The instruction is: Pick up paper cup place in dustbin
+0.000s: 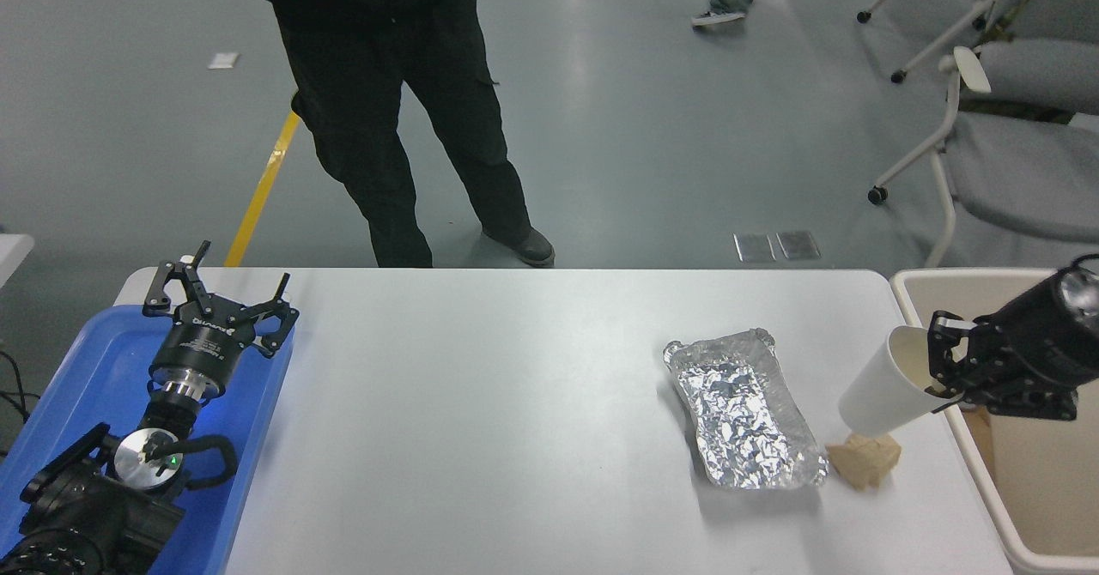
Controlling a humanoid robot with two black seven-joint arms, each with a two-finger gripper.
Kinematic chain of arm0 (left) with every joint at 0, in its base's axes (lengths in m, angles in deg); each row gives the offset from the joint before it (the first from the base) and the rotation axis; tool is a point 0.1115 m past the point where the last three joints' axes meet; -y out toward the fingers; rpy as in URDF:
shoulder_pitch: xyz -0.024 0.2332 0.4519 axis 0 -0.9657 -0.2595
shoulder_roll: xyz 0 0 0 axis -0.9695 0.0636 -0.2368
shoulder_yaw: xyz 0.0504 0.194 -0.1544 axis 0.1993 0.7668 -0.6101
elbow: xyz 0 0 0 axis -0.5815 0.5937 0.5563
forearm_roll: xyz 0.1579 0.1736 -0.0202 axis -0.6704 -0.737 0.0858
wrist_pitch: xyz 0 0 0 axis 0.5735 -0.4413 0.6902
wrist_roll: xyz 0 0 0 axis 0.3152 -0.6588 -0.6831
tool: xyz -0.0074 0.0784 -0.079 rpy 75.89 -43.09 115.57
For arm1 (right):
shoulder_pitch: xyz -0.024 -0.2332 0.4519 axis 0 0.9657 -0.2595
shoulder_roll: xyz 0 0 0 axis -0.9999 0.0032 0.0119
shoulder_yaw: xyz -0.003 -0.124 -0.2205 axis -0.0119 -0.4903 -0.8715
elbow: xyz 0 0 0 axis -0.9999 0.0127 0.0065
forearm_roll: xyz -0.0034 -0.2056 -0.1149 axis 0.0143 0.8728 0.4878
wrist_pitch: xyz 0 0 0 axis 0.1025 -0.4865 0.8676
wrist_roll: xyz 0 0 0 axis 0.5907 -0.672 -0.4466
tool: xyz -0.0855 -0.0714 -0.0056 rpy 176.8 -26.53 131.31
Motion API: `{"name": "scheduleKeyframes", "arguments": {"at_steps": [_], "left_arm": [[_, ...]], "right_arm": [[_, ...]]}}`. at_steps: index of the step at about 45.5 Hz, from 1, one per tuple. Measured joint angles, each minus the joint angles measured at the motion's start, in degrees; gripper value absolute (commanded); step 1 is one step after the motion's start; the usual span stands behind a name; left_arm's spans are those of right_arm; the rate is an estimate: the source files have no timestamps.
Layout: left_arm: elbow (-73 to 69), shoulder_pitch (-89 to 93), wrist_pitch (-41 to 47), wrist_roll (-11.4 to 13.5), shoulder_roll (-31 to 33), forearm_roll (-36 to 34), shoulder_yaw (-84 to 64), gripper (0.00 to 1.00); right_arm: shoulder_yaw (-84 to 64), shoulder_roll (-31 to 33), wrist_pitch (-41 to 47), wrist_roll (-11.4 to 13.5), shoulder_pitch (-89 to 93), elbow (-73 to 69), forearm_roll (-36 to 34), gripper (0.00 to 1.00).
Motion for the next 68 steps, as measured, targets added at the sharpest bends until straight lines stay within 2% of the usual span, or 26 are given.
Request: {"name": "scheduleKeyframes", "arguments": {"at_steps": [33, 40, 58, 68], "left_arm": [[0.0, 0.0, 0.0, 0.0, 0.0, 0.0, 0.0, 0.99], [0.0, -0.1, 0.0, 0.0, 0.0, 0.0, 0.0, 0.99], [0.0, -0.1, 0.0, 0.0, 0.0, 0.0, -0.1, 0.99], [0.0, -0.1, 0.0, 0.0, 0.0, 0.0, -0.2, 0.99]], "right_arm": [[-6.1, -1.6, 2.6, 0.1, -12.8, 0.5, 0.4, 0.00], [-7.1, -0.4, -2.9, 0.1, -8.3, 4.1, 0.1, 0.00], [-5.1, 2.2, -24.0, -0.2, 15.6, 17.3, -2.3, 0.00], [1.4, 2.4, -31.7, -0.2, 31.8, 26.0, -3.2, 0.00]]}}
